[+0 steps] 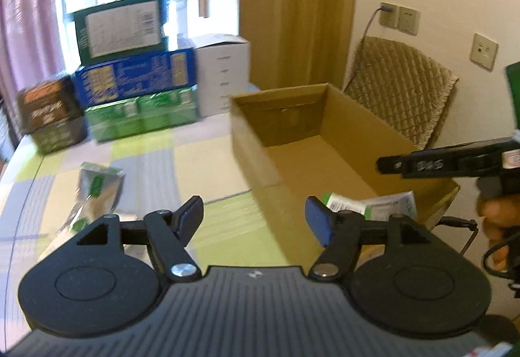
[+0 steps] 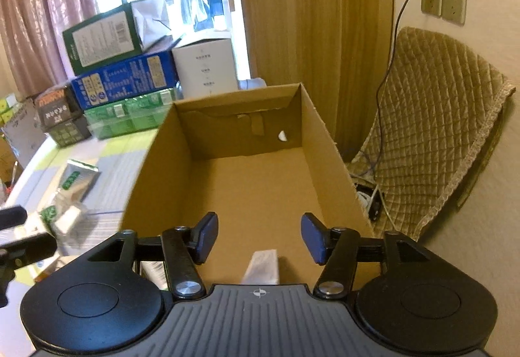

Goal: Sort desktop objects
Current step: 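Withdraw both open tools back over the table items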

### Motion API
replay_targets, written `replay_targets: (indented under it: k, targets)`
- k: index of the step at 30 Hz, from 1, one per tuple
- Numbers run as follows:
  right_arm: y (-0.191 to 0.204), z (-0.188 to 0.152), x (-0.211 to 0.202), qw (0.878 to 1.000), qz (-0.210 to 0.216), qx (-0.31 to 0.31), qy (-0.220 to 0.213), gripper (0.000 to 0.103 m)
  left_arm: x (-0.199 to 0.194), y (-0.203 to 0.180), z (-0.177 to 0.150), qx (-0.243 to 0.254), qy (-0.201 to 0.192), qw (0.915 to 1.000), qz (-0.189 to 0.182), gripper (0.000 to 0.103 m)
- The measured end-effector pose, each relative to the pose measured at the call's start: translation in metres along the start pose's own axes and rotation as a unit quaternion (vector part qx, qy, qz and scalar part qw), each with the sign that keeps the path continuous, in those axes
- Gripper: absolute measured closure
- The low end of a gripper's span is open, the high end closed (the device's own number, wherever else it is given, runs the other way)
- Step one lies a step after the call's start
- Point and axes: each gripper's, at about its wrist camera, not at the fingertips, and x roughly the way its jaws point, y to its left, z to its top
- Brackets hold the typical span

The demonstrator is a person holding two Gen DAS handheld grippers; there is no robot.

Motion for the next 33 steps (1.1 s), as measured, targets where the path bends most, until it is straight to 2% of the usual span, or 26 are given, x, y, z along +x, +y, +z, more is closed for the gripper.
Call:
replay_targets:
  k: [6,14,25,33]
  targets:
    - [0.037,-0.015,-0.040,1.000,0.022,-0.009,-0.015,0.033,-0.027,0.019,-0.022,-0.005,0.022,0.9995,0.024,0.027]
    - [0.090,-0.039,-0.068,0.998,0.057,-0.037,-0.003,0.024,-0.065,0.047,-0.051,-0.017,0.049,0.9967,0.063,0.017]
    - [0.152,-0.067,-0.070,0.991,0.101,-0.091,0.019,0.017,-0.104,0.098,-0.089,-0.047,0.065,0.9913,0.104,0.003]
    - [0.177,-0.086,-0.051,0.985,0.110,-0.130,0.033,0.016,-0.114,0.142,-0.117,-0.057,0.077,0.9867,0.132,0.002]
